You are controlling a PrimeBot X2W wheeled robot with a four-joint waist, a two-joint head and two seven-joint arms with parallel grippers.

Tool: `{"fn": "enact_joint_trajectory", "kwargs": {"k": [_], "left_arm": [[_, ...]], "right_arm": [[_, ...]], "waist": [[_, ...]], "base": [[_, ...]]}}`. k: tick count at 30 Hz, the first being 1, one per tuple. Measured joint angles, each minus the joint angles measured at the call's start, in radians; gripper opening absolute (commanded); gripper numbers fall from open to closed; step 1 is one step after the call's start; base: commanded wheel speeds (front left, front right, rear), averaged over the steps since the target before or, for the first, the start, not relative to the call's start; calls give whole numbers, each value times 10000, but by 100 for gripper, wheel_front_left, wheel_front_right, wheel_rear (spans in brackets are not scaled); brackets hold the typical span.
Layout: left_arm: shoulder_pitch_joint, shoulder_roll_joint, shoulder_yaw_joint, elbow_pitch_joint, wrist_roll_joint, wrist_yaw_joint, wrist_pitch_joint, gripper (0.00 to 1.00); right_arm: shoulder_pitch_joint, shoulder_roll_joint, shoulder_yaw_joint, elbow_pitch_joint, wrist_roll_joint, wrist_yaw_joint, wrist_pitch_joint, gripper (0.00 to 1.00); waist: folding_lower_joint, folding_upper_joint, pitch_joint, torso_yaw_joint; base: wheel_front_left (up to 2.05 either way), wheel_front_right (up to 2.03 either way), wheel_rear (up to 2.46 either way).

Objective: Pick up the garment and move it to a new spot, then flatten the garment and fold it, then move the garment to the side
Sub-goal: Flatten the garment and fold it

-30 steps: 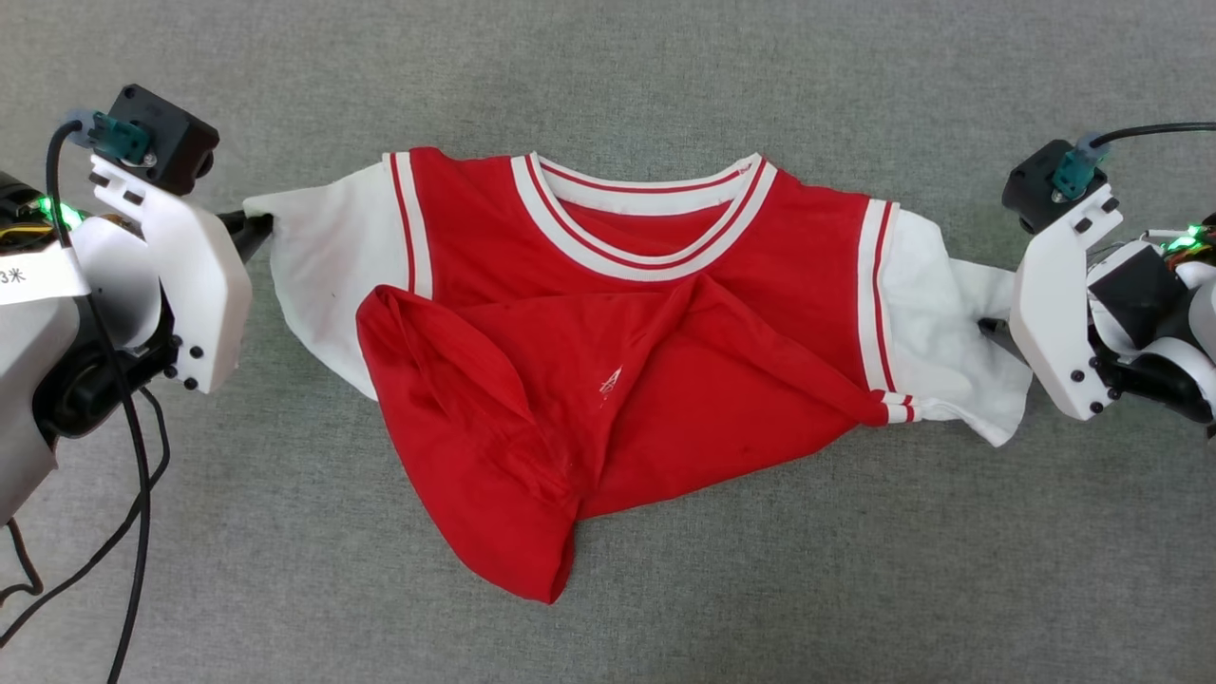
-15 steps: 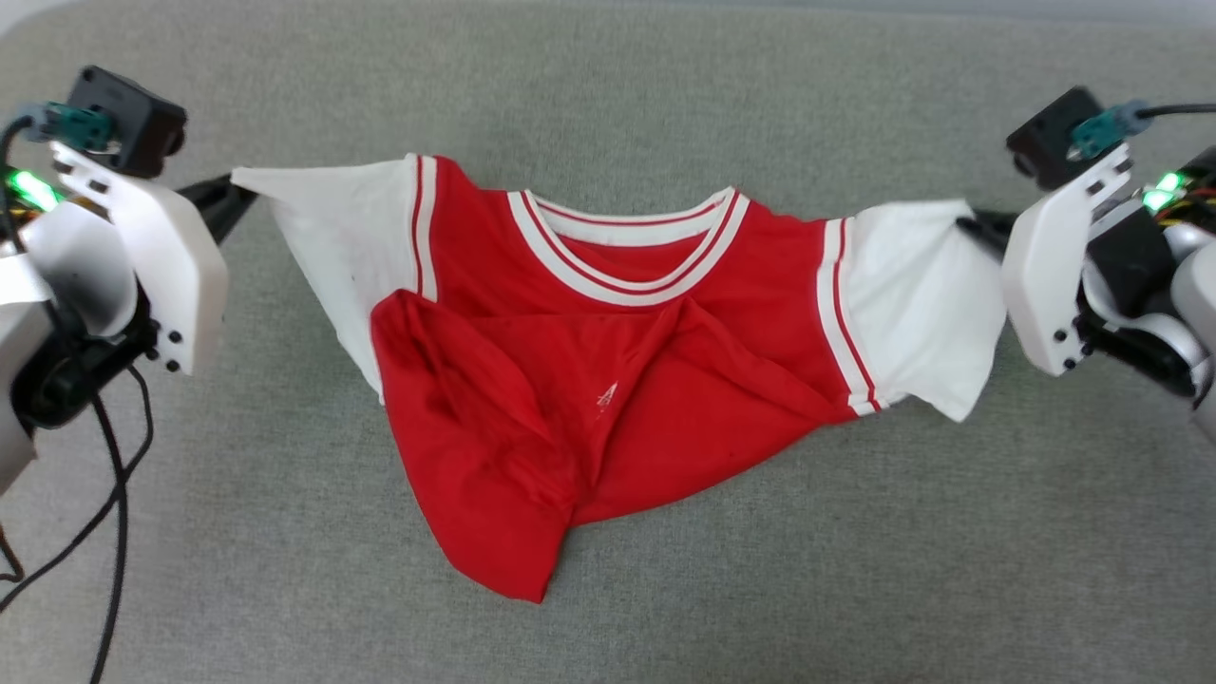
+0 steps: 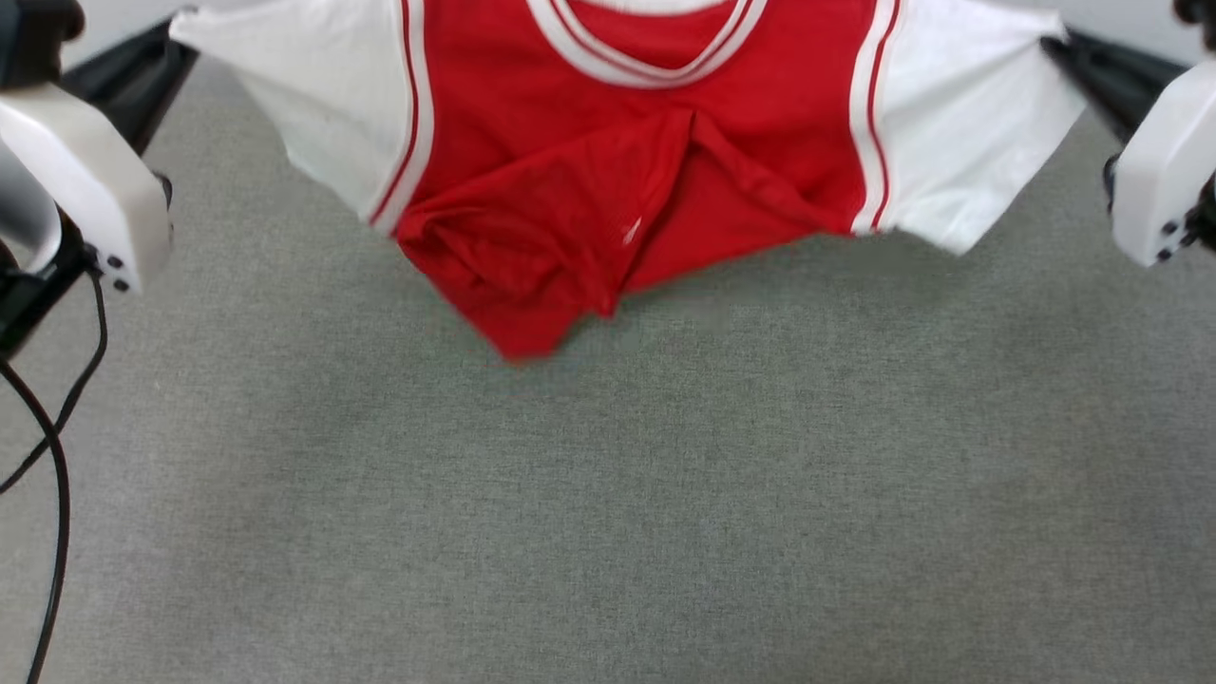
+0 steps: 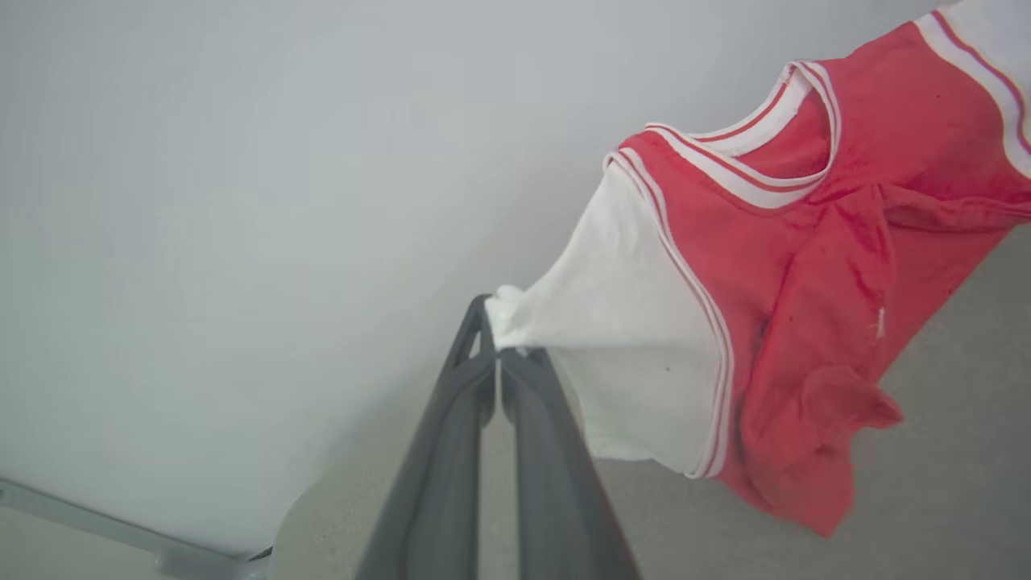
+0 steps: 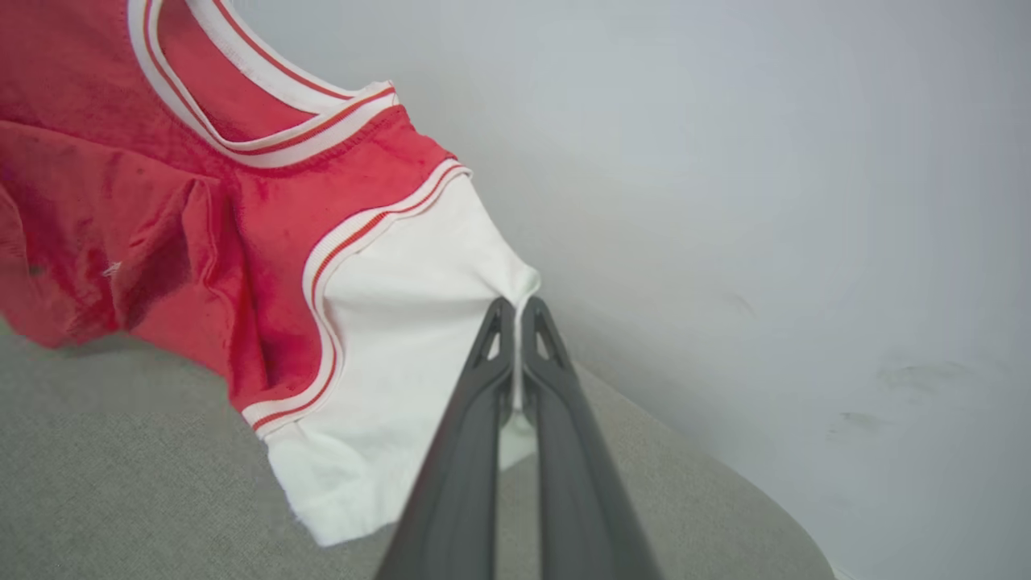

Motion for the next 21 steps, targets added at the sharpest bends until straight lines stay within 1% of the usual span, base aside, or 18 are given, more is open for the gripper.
{"fn": "enact_joint_trajectory", "kwargs": {"k": [4,6,11,14,16,21], "left_arm": [[-409,50,230,-445,318,274,-203,0],[-612,46,343,-581,389,343,-257,0],[-1215,-125,451,-594,667,380,-178,0],[-1681,-383,623,-385,696,368,-174,0],[-2028,-497,669,-157,825,282,-117,0],[-3312,-1011,943,631,1003,13,104,0]], "right_arm": [[-181,-42,-746,-351,-286,-2,-105,0],[-189,-42,-1049,-502,-489,0,-109,0],[-469,54,-1676,-844,-851,0,123,0],[-811,169,-1931,-988,-1116,-2,374,0],[-1175,230,-2059,-1009,-1283,0,545,0],[-2737,424,-2347,-708,-1977,0,803,0]], "waist": [[0,0,-215,-31],[-1,0,-265,-31],[0,0,-107,-14],[0,0,174,-14],[0,0,430,-12],[0,0,1290,-7]], "base": [[0,0,0],[0,0,0],[0,0,0],[0,0,0],[0,0,0],[0,0,0]]}}
